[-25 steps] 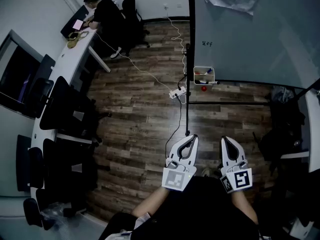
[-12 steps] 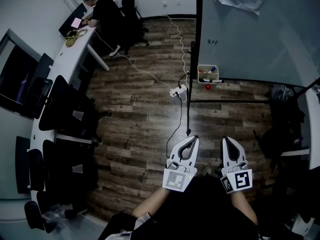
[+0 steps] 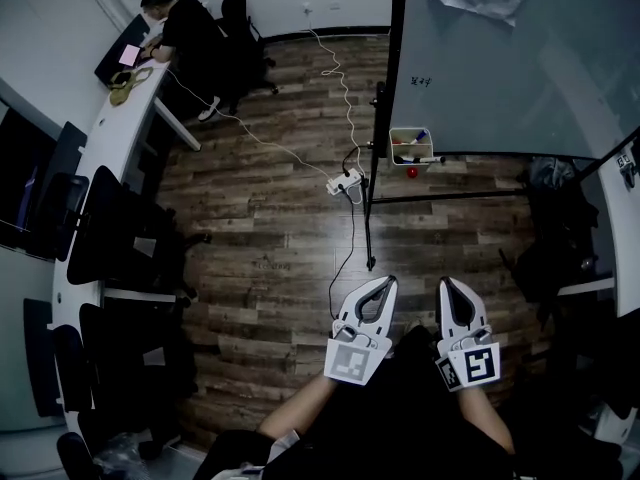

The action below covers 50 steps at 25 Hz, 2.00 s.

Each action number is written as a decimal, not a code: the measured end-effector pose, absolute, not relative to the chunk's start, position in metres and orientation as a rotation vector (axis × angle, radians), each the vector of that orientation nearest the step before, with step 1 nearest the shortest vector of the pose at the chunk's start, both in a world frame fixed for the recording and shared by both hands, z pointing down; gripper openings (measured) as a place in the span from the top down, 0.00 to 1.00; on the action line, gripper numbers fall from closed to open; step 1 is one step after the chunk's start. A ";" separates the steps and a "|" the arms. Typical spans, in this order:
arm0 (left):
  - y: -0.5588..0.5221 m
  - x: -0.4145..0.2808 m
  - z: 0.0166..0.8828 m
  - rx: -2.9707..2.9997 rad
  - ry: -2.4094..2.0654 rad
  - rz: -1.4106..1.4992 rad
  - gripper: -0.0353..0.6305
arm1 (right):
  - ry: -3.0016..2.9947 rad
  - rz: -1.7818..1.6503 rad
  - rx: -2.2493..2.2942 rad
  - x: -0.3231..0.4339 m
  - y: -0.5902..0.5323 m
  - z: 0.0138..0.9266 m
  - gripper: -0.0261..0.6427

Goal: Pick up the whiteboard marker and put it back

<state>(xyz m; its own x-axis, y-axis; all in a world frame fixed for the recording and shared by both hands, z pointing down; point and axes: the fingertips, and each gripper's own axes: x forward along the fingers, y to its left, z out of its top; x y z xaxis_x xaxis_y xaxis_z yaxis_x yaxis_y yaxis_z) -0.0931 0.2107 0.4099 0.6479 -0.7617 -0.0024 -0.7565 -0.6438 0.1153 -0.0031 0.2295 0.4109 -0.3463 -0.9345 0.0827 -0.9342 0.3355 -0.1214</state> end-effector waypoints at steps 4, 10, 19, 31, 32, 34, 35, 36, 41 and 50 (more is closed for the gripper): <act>0.208 -0.090 0.405 2.795 -1.245 -0.102 0.94 | 2.564 -0.227 -1.816 0.000 0.226 0.411 0.94; 0.199 -0.080 0.404 2.812 -1.183 -0.140 0.94 | 2.552 -0.232 -1.838 0.008 0.210 0.418 0.94; 0.167 -0.056 0.415 2.868 -1.172 -0.020 0.94 | 2.560 -0.190 -1.784 0.022 0.167 0.416 0.94; 0.113 -0.030 0.416 2.884 -1.215 0.020 0.94 | 2.542 -0.179 -1.751 0.047 0.124 0.413 0.94; 0.110 -0.028 0.416 2.877 -1.215 0.015 0.94 | 2.534 -0.177 -1.740 0.048 0.120 0.411 0.94; 0.103 -0.023 0.415 2.864 -1.222 0.013 0.94 | 2.524 -0.170 -1.737 0.053 0.114 0.409 0.94; 0.100 -0.020 0.414 2.864 -1.228 0.017 0.94 | 2.522 -0.174 -1.744 0.056 0.111 0.410 0.94; 0.097 -0.018 0.414 2.866 -1.237 0.022 0.94 | 2.519 -0.179 -1.749 0.060 0.108 0.411 0.94; 0.077 -0.007 0.413 2.799 -1.316 -0.015 0.94 | 2.525 -0.228 -1.769 0.074 0.090 0.420 0.94; 0.047 0.010 0.424 2.716 -1.396 -0.008 0.94 | 2.557 -0.275 -1.737 0.091 0.068 0.431 0.94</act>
